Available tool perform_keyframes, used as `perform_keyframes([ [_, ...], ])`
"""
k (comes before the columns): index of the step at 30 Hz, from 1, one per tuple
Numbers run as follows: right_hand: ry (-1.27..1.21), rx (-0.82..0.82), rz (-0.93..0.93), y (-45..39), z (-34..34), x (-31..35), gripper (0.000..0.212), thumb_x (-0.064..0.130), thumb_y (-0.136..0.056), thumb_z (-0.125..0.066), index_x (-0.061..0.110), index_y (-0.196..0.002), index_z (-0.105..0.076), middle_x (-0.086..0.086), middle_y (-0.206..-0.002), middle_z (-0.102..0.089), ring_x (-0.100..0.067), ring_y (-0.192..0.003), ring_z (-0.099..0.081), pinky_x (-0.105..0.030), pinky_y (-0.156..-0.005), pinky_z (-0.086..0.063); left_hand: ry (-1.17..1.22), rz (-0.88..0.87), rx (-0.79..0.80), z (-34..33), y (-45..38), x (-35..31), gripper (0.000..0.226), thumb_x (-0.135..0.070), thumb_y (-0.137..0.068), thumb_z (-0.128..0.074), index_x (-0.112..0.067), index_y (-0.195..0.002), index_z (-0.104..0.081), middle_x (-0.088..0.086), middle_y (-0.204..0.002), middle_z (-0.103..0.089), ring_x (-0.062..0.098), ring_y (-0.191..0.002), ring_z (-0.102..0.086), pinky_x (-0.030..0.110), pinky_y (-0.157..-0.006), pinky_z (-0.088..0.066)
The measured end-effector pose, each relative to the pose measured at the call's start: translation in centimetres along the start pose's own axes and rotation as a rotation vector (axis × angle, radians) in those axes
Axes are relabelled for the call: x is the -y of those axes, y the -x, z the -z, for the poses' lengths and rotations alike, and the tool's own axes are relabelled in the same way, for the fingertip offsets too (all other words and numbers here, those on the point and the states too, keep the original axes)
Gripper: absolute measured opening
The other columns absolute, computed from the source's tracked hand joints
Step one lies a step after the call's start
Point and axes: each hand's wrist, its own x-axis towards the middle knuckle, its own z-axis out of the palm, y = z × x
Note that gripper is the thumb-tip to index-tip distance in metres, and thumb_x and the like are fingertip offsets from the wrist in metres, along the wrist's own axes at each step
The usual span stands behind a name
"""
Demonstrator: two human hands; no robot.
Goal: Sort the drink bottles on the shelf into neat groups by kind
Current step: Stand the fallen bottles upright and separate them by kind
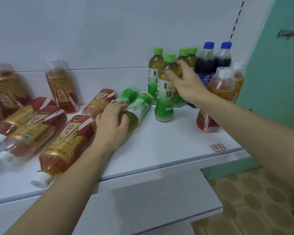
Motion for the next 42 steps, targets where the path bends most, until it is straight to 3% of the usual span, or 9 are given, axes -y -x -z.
perform_keyframes([
  [2,0.047,-0.133,0.045,0.6,0.1,0.2,0.057,0.035,-0.104,-0.054,0.017,-0.153,-0.033,-0.014,-0.143,-0.047,-0.018,-0.121,-0.051,-0.047,-0.109,-0.045,0.023,0.011,-0.041,0.3,0.1,0.0,0.042,-0.011,-0.100,-0.048,-0.013,-0.141,-0.057,0.004,-0.154,-0.048,0.020,-0.149,-0.033,0.047,-0.124,-0.022],
  [5,0.185,-0.381,0.467,2.9,-0.7,1.4,0.048,0.016,-0.094,-0.060,0.004,-0.138,-0.047,-0.015,-0.128,-0.050,-0.023,-0.116,-0.050,-0.038,-0.103,-0.043,0.047,0.036,-0.083,0.4,0.2,0.0,0.042,-0.009,-0.099,-0.048,-0.008,-0.139,-0.058,0.007,-0.151,-0.051,0.020,-0.143,-0.040,0.037,-0.123,-0.026],
  [9,0.446,0.021,0.752,5.5,-4.2,2.5,0.050,0.007,-0.081,-0.061,0.008,-0.131,-0.057,-0.015,-0.126,-0.054,-0.031,-0.115,-0.050,-0.043,-0.097,-0.044,0.119,0.086,-0.144,0.4,0.1,0.1,0.039,-0.011,-0.100,-0.045,-0.009,-0.136,-0.059,0.005,-0.143,-0.057,0.018,-0.134,-0.048,0.030,-0.115,-0.031],
  [14,0.865,0.455,0.691,5.0,-8.2,1.9,0.081,0.016,-0.083,-0.068,0.031,-0.153,-0.031,-0.004,-0.157,-0.029,-0.027,-0.148,-0.020,-0.048,-0.114,-0.029,0.422,0.182,-0.206,0.9,0.3,0.5,0.051,-0.026,-0.092,-0.032,-0.017,-0.133,-0.061,0.000,-0.137,-0.059,0.007,-0.124,-0.050,0.029,-0.113,-0.038],
  [21,0.658,0.546,0.688,2.9,-7.9,3.0,0.070,0.027,-0.085,-0.076,0.030,-0.147,-0.044,-0.005,-0.135,-0.048,-0.025,-0.121,-0.048,-0.040,-0.097,-0.044,0.511,0.196,-0.188,0.5,-0.1,1.1,0.041,-0.020,-0.102,-0.033,-0.016,-0.130,-0.063,0.003,-0.132,-0.062,0.016,-0.123,-0.056,0.031,-0.107,-0.044],
  [24,0.415,0.506,0.532,1.6,-6.6,4.1,0.070,0.021,-0.083,-0.078,0.028,-0.144,-0.044,-0.004,-0.130,-0.049,-0.019,-0.116,-0.050,-0.027,-0.099,-0.039,0.567,0.196,-0.192,0.6,0.2,0.8,0.049,-0.036,-0.101,-0.025,-0.021,-0.125,-0.065,0.001,-0.129,-0.062,0.014,-0.120,-0.054,0.030,-0.106,-0.044],
  [28,0.282,0.337,0.294,0.1,-5.9,6.3,0.076,0.026,-0.090,-0.075,0.022,-0.151,-0.030,-0.007,-0.143,-0.049,-0.022,-0.125,-0.051,-0.043,-0.114,-0.039,0.558,0.268,-0.178,0.4,0.3,1.0,0.045,-0.038,-0.108,-0.023,-0.029,-0.131,-0.061,-0.001,-0.138,-0.055,0.014,-0.126,-0.048,0.033,-0.111,-0.038],
  [33,0.191,0.134,0.002,-1.6,-6.7,7.4,0.077,0.028,-0.100,-0.061,0.022,-0.157,-0.009,-0.012,-0.132,-0.055,-0.027,-0.106,-0.060,-0.039,-0.096,-0.047,0.517,0.261,-0.134,0.3,0.2,1.3,0.054,-0.048,-0.104,-0.020,-0.028,-0.137,-0.056,-0.005,-0.139,-0.051,0.011,-0.125,-0.046,0.025,-0.106,-0.033],
  [42,0.384,0.060,0.125,-0.9,-6.3,8.1,0.093,0.026,-0.094,-0.067,0.029,-0.159,0.000,-0.020,-0.149,-0.035,-0.031,-0.114,-0.057,-0.038,-0.087,-0.048,0.648,0.351,-0.162,0.5,0.2,1.1,0.066,-0.064,-0.095,-0.016,-0.035,-0.131,-0.062,-0.006,-0.139,-0.055,0.014,-0.131,-0.048,0.042,-0.120,-0.031],
])
